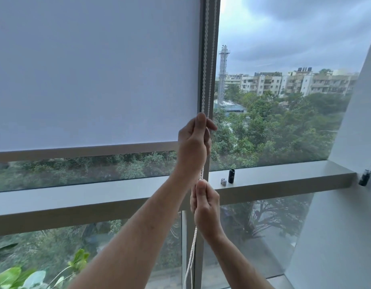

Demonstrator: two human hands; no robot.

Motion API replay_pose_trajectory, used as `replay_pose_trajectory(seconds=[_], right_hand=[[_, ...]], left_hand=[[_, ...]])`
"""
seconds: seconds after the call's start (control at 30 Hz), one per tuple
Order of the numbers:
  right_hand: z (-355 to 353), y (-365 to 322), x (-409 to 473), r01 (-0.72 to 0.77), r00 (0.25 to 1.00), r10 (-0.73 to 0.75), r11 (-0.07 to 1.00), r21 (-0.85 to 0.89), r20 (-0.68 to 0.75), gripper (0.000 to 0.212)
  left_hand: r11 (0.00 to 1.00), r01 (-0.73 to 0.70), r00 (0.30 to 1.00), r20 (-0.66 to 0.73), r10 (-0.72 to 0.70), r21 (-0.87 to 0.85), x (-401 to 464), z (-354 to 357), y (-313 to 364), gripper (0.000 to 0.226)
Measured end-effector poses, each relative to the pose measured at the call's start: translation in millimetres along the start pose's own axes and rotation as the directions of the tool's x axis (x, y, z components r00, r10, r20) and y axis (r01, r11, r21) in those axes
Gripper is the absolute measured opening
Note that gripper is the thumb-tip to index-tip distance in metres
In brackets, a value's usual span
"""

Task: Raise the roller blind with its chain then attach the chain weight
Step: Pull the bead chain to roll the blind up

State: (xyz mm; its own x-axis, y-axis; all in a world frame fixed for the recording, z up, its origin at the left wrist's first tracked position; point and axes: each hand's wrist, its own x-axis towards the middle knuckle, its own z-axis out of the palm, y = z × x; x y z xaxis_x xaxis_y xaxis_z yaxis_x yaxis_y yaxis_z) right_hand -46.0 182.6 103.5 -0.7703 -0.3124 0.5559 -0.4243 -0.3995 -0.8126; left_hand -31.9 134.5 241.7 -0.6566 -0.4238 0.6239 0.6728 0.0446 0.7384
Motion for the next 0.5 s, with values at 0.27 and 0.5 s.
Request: replay_pose_trajectory(seconds=[0.27, 0.5], right_hand=[[-18, -11, 32, -0.149, 0.972, 0.128, 0.984, 0.098, 0.198, 0.059], [-17, -82, 101, -0.06, 0.991, 0.031, 0.971, 0.231, 0.128, 0.044]], left_hand=[[0.984, -0.177, 0.979, -0.1, 0.178, 0.019, -12, 7, -11, 0.038], [0.992, -0.072, 0.989, -0.118, 0.084, 0.1, -46, -9, -52, 0.036]])
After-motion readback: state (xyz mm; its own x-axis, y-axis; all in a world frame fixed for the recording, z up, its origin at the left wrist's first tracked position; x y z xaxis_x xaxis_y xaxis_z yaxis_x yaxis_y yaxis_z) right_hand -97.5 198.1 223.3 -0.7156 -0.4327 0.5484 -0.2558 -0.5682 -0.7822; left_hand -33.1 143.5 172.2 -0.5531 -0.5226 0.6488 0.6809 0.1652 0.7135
